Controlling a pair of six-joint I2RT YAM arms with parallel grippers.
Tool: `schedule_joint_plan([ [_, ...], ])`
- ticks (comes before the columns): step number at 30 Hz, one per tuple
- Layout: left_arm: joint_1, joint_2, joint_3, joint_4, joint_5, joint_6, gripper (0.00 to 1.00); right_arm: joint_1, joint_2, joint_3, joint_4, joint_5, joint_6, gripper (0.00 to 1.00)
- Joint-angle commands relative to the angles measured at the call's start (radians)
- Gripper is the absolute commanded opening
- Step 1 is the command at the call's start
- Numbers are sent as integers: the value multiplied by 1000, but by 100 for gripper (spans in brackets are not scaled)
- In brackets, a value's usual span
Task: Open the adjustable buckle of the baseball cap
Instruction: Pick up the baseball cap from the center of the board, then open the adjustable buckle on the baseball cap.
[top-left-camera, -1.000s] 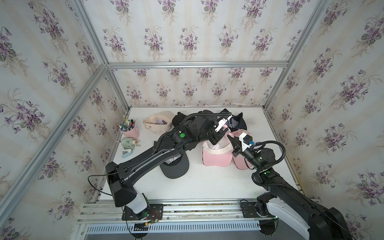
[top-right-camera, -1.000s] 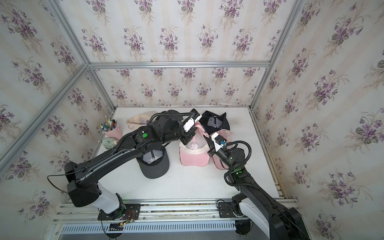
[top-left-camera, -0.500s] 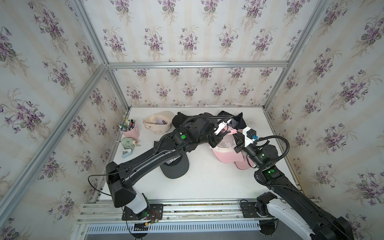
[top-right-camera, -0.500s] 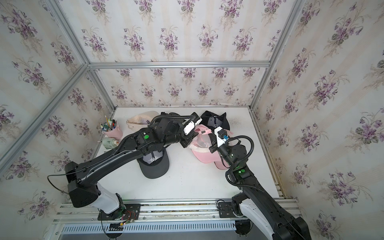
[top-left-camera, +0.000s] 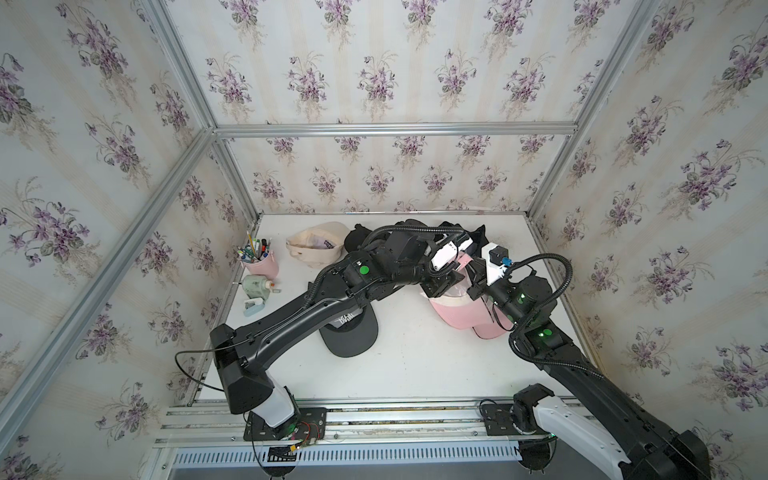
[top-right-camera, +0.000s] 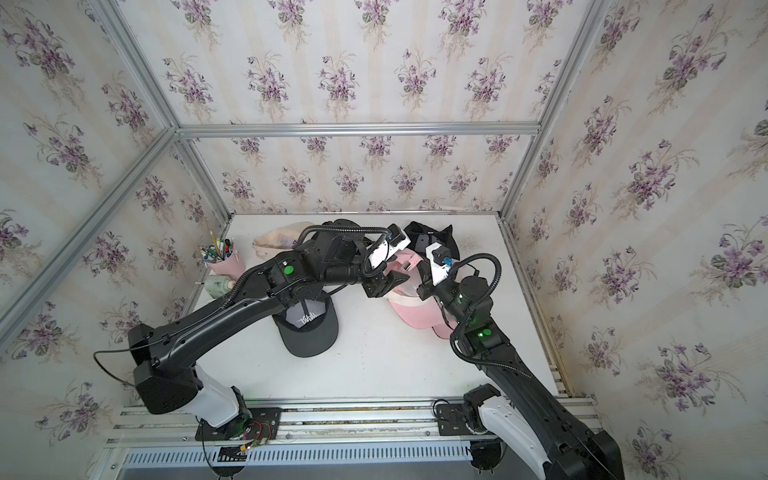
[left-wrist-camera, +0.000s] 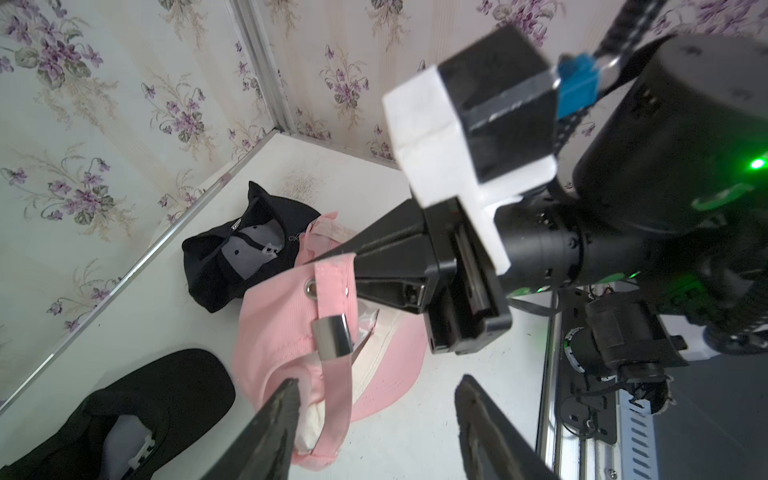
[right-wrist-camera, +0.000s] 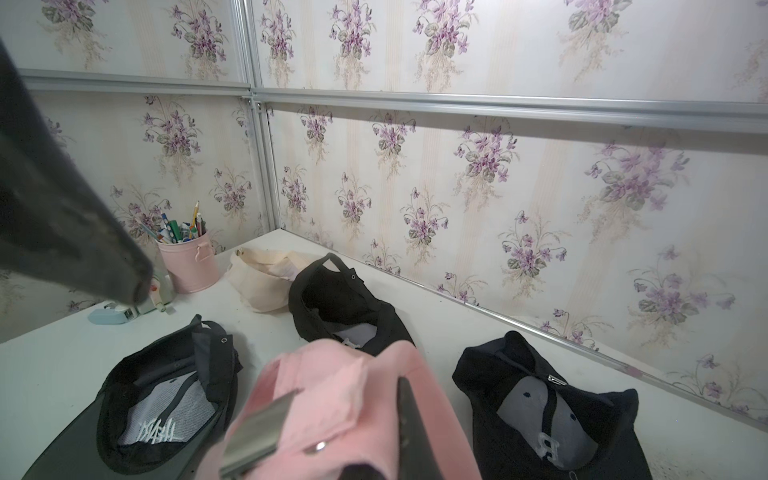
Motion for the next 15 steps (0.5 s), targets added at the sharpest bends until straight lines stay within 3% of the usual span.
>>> schedule_joint_plan([
  [1,5,45,71,-36,46,-2,62,6,3,8,24,-4,-21,0],
  [15,50,167,132,61,79,-147,60,40,27,-2,80,1,-22,0],
])
